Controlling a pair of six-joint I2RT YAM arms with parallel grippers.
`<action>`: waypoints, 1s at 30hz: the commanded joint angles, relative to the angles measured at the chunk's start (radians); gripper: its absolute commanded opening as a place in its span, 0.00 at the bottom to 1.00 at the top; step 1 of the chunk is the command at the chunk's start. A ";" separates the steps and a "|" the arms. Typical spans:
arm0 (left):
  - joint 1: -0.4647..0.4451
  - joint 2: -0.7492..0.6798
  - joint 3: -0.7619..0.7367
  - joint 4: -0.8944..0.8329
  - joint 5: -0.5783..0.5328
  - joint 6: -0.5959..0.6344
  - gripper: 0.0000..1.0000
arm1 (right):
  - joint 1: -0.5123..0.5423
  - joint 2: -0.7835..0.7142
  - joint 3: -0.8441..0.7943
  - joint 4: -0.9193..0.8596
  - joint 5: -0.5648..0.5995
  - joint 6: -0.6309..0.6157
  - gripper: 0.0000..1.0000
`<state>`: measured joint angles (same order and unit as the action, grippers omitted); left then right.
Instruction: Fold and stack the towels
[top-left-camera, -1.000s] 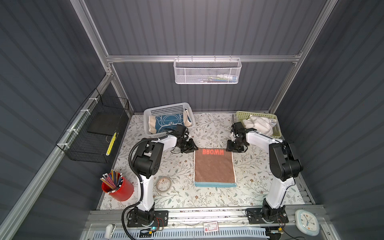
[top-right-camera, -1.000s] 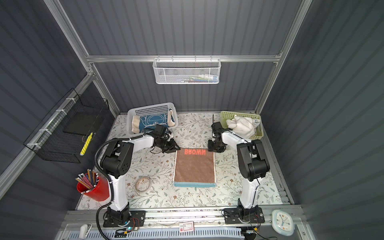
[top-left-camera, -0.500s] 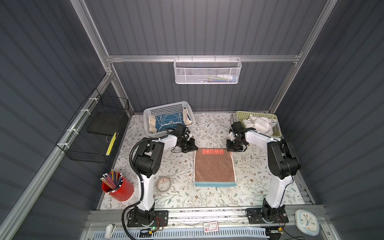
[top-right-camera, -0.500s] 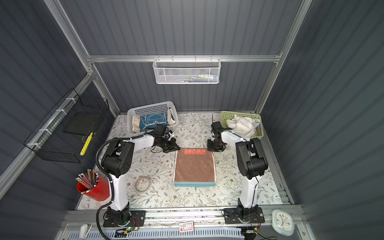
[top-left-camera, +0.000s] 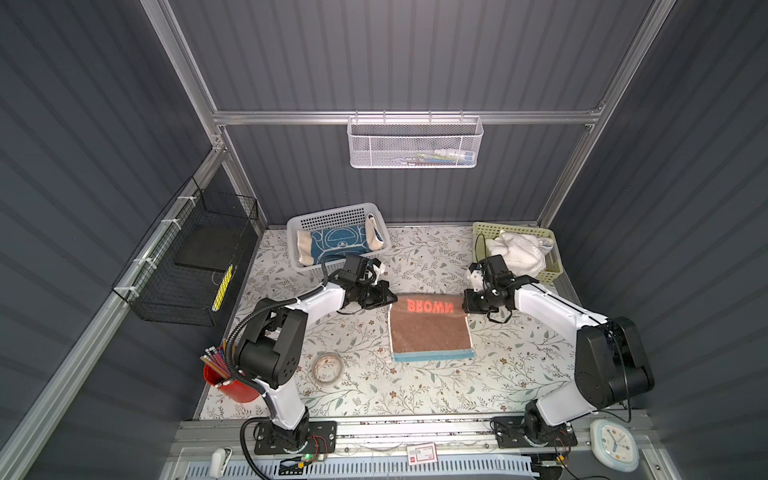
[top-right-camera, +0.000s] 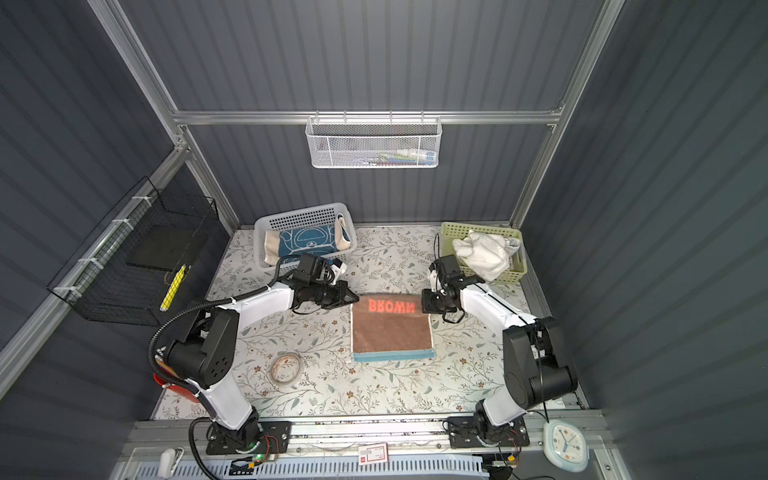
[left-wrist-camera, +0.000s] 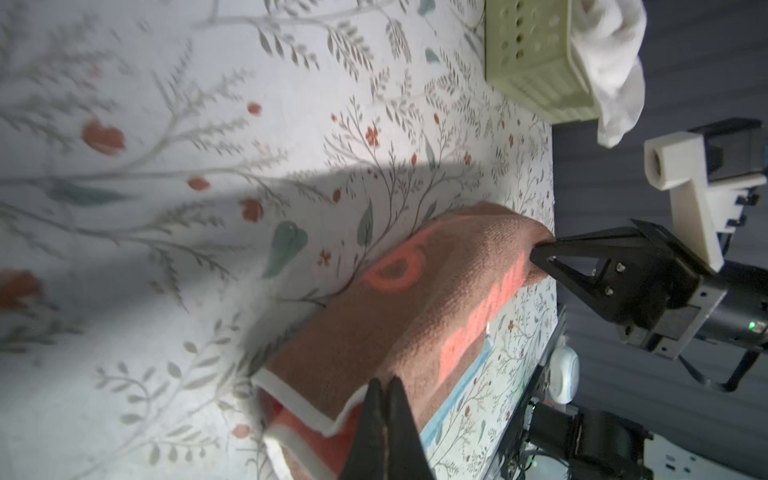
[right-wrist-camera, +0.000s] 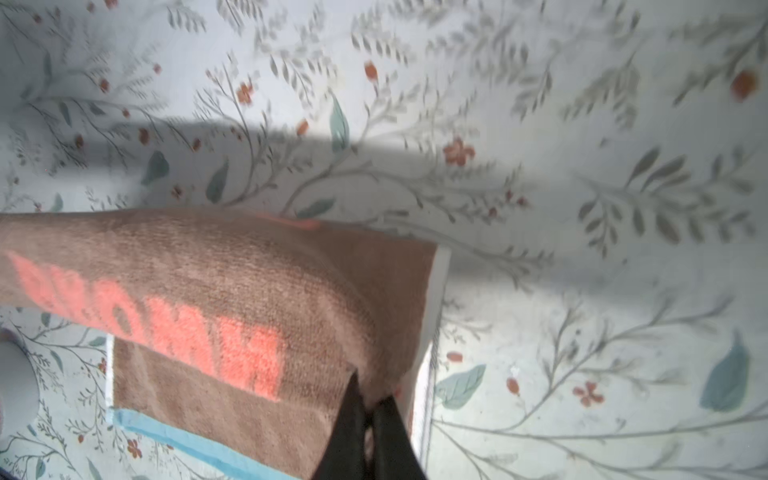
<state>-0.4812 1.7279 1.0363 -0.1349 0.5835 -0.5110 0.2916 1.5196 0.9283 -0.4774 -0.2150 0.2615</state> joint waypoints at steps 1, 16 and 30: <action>-0.066 -0.110 -0.102 0.009 -0.065 0.025 0.00 | 0.019 -0.112 -0.089 -0.026 -0.017 0.046 0.18; -0.117 -0.446 -0.356 -0.128 -0.232 -0.109 0.45 | 0.005 -0.297 -0.184 -0.163 -0.010 0.166 0.56; -0.118 -0.264 -0.368 0.106 -0.097 -0.251 0.44 | -0.050 0.022 -0.086 -0.030 -0.110 0.029 0.54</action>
<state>-0.6025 1.4399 0.6647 -0.0624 0.4492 -0.7319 0.2459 1.5173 0.8215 -0.5240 -0.2913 0.3290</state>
